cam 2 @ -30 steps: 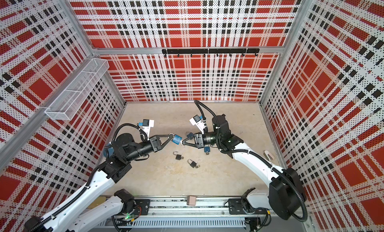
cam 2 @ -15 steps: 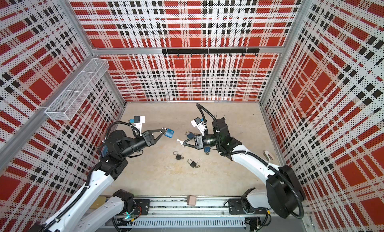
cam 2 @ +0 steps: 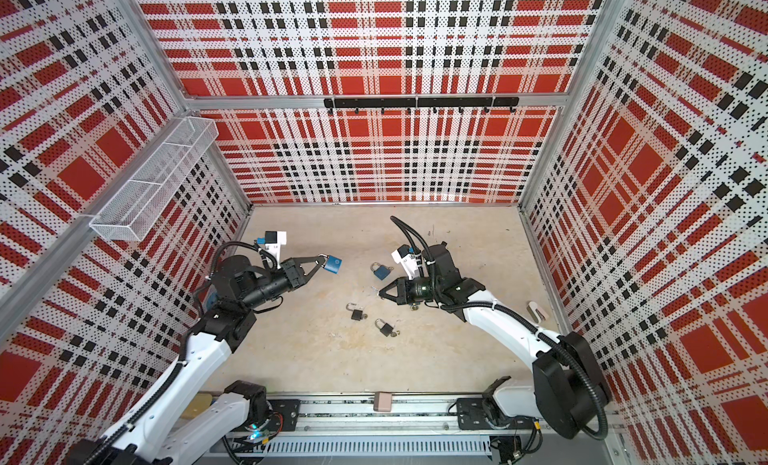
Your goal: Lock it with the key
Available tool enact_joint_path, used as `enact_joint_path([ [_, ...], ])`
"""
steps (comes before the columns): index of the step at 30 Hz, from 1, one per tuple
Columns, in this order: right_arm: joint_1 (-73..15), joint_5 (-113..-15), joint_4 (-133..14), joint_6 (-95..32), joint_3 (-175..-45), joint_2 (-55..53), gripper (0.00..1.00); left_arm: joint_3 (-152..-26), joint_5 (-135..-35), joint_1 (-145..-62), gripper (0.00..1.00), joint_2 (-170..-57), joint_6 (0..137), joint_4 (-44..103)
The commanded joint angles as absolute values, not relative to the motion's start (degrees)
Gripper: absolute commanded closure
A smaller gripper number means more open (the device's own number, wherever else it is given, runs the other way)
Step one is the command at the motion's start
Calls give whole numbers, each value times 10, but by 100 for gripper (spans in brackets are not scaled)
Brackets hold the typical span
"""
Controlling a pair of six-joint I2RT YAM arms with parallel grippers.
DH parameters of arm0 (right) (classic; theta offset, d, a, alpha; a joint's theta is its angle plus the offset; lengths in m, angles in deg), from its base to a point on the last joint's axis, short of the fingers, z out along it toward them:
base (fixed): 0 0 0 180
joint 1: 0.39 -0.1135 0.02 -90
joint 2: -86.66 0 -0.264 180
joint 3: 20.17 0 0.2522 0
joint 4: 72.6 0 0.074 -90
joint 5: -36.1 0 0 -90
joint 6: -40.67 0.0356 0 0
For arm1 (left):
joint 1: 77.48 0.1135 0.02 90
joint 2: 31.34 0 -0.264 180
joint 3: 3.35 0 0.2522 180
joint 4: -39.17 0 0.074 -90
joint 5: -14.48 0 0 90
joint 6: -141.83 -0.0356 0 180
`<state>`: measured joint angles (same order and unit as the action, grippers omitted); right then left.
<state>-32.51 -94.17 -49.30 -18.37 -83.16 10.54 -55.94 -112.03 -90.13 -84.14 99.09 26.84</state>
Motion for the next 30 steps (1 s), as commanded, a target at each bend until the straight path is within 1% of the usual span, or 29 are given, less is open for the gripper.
enact_joint_path([
  [1, -323, -883, -482, -215, -842, 107, 100, -573, -1076, -919, 100, -866, 916, 197],
  [4, -324, -852, -479, -224, -842, 106, 100, -594, -999, -952, 100, -897, 860, 134],
  [7, -329, -832, -478, -233, -848, 92, 100, -588, -952, -981, 100, -928, 854, 155],
  [10, -335, -812, -484, -233, -858, 73, 100, -580, -945, -973, 100, -971, 865, 202],
  [18, -354, -763, -524, -235, -887, 28, 100, -625, -970, -928, 100, -1111, 837, 256],
  [23, -360, -762, -540, -234, -912, -11, 100, -667, -988, -922, 100, -1190, 813, 260],
  [25, -361, -760, -539, -252, -924, -25, 100, -682, -1001, -919, 100, -1219, 809, 262],
  [30, -361, -762, -554, -248, -939, -53, 100, -709, -1001, -918, 100, -1278, 805, 270],
])
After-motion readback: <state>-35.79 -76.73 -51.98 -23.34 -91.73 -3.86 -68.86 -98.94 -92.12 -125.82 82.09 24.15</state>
